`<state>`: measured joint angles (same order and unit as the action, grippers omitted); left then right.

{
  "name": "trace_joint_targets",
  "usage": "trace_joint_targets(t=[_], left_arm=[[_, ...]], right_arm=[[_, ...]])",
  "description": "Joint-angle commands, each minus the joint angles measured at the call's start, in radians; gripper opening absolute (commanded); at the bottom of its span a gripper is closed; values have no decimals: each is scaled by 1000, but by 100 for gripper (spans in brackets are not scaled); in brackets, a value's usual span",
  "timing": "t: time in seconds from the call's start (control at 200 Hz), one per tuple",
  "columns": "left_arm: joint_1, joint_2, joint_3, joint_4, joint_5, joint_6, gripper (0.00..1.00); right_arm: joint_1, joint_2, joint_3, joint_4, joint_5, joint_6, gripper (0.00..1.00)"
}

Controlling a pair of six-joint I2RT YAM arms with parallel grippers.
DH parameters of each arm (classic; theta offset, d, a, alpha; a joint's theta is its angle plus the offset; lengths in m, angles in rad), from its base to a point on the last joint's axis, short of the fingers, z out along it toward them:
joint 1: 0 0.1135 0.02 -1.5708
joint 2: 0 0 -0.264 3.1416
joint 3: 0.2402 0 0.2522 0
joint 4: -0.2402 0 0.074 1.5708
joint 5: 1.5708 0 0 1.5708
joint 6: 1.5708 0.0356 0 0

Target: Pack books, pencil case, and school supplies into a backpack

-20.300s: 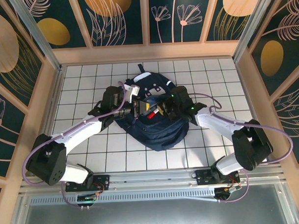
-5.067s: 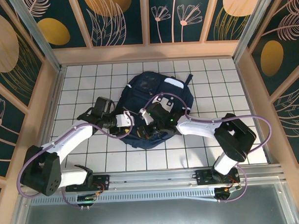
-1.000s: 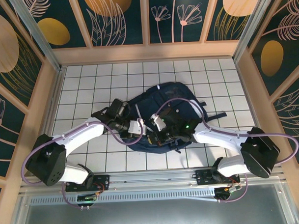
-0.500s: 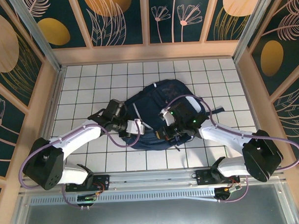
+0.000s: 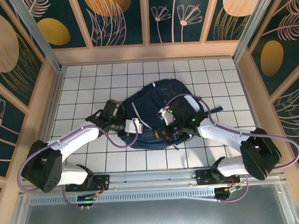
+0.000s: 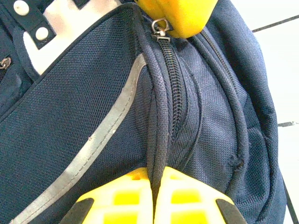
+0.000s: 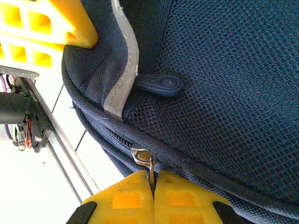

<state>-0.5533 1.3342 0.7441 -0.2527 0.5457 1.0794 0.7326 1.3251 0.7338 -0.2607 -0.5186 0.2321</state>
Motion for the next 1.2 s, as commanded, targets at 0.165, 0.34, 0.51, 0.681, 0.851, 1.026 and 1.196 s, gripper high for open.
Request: trace_joint_targets(t=[0.165,0.34,0.51,0.681,0.851,1.026,1.196], left_arm=[[43,7,-8,27,1,-99,0],[45,-9,-46,48,-23,-90,0],[47,-18,-62,87,-95,-105,0],[76,35,-37,186,-138,-123,38],[86,179,110,132,-161,-99,49],[93,234,186,104,-76,-118,51],[93,145,101,129,-23,-85,61]], right_arm=[[83,36,61,-226,36,49,0],[91,25,58,-170,40,98,0],[90,28,63,-159,-7,65,0],[100,29,75,-144,-40,45,0],[119,100,118,-67,-61,94,0],[137,178,145,55,-6,223,0],[142,211,103,209,-7,351,0]])
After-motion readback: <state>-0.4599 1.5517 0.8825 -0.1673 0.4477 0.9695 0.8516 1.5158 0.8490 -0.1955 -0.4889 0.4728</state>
